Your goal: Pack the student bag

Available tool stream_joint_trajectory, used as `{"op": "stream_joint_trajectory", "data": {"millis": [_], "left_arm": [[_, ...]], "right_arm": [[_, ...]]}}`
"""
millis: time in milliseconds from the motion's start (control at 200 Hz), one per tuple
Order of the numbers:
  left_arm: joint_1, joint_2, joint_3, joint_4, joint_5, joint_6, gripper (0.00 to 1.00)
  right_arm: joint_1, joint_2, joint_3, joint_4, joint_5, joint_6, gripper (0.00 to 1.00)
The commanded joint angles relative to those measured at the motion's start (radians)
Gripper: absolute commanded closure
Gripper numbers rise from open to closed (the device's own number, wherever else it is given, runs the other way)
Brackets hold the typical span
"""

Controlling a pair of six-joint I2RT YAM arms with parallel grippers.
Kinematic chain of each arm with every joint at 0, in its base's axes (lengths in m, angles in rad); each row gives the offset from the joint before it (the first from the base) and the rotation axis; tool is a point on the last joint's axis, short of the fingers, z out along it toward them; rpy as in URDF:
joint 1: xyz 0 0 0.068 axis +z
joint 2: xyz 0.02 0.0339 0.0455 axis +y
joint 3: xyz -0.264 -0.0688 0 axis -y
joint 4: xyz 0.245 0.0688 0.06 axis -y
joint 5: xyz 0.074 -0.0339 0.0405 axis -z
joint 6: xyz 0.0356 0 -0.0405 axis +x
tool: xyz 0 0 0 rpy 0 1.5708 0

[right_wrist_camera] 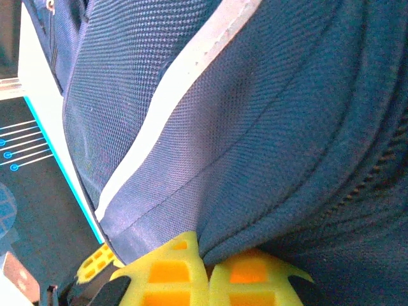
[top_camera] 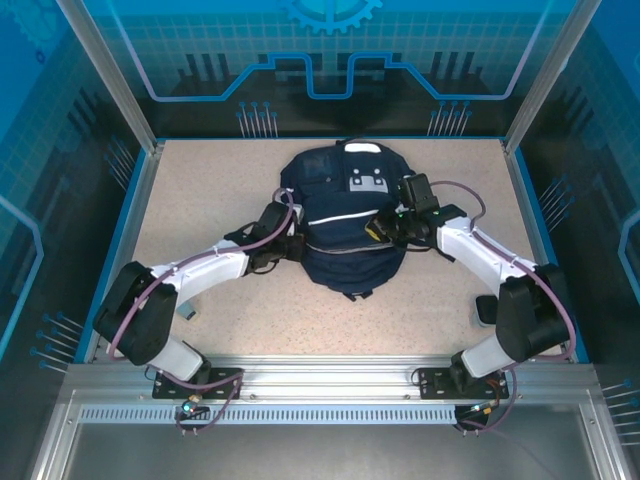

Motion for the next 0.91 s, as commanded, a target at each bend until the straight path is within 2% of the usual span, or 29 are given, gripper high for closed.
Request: {"op": "stream_joint_trajectory", "data": {"millis": [0,180,285,465,670,730,865,885,900], "left_arm": [[0.052,0.011,0.041,0.034,-0.041,0.013,1.00],[0.090,-0.014,0.000,0.080,0.043,0.148,0.98],[0.118,-0.009,-0.007,0.097,0.064,0.149,0.95],[0.147,0.025,0.012,0.136,0.121,0.116,0.94],[0.180,0.070,0.050,0.143,0.106,0.098,0.93],[0.196,0.071,0.058,0.125,0.073,0.063,0.90],[0.211,0.028,0.023,0.117,0.021,0.035,0.89],[0.213,0.019,0.014,0.117,0.022,0.032,0.89],[0.214,0.012,0.009,0.116,0.022,0.029,0.88]], "right_arm": [[-0.005,0.018,0.050,0.010,-0.042,-0.069,1.00],[-0.022,0.029,0.077,-0.020,-0.037,-0.101,1.00],[-0.021,0.034,0.096,-0.029,-0.045,-0.118,1.00],[0.005,0.068,0.123,-0.032,-0.077,-0.147,1.00],[0.036,0.120,0.166,-0.031,-0.130,-0.184,1.00],[0.049,0.142,0.195,-0.035,-0.161,-0.214,1.00],[0.073,0.204,0.287,-0.107,-0.171,-0.285,1.00],[0.072,0.211,0.296,-0.115,-0.172,-0.291,0.95],[0.073,0.214,0.302,-0.118,-0.173,-0.297,0.87]]}}
